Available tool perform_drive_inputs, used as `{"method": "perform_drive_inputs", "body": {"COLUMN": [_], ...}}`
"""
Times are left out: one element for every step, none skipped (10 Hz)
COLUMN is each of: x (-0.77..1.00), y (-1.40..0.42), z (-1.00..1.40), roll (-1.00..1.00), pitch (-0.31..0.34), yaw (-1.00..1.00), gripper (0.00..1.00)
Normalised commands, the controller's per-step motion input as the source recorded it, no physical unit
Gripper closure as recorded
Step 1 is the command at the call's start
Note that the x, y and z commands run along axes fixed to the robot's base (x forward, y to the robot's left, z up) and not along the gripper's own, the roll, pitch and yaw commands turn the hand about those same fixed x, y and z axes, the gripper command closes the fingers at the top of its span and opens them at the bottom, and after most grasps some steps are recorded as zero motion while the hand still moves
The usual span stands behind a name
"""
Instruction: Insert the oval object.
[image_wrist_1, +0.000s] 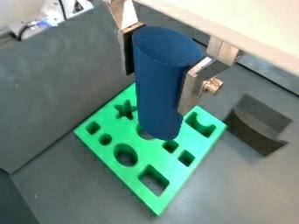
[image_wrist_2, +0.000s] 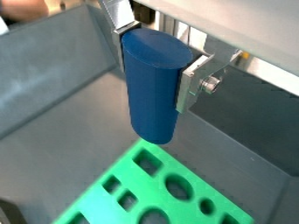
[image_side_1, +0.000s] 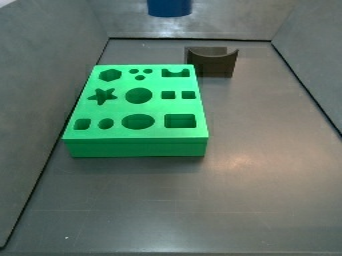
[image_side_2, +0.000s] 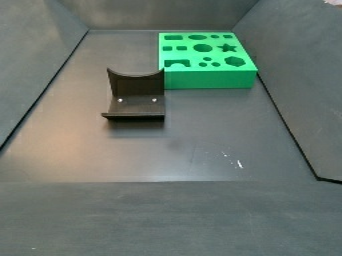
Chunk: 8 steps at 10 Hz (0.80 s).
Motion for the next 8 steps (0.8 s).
{"method": "perform_drive_inputs", "body": {"x": [-0.54,-0.53,-0.45,-0.37,0.0,0.23,0.25,0.07], "y": [-0.05,-0.06,-0.11,-0.18,-0.42,-0.39,-0.17,0.0], "z": [-1.0,-1.0,-1.0,-1.0,-1.0,-1.0,-1.0,-0.77], "roll": [0.04,0.04,0.04,0.03,0.06,0.1,0.13,0.14], "pitch": [-0.023,-0.016,0.0,0.0,-0.043,-0.034,-0.004,0.0], "yaw": [0.25,0.23,0.15,0.06,-0.13,-0.22,-0.11,0.0], "gripper": [1.0,1.0,1.0,1.0,1.0,1.0,1.0,1.0]}}
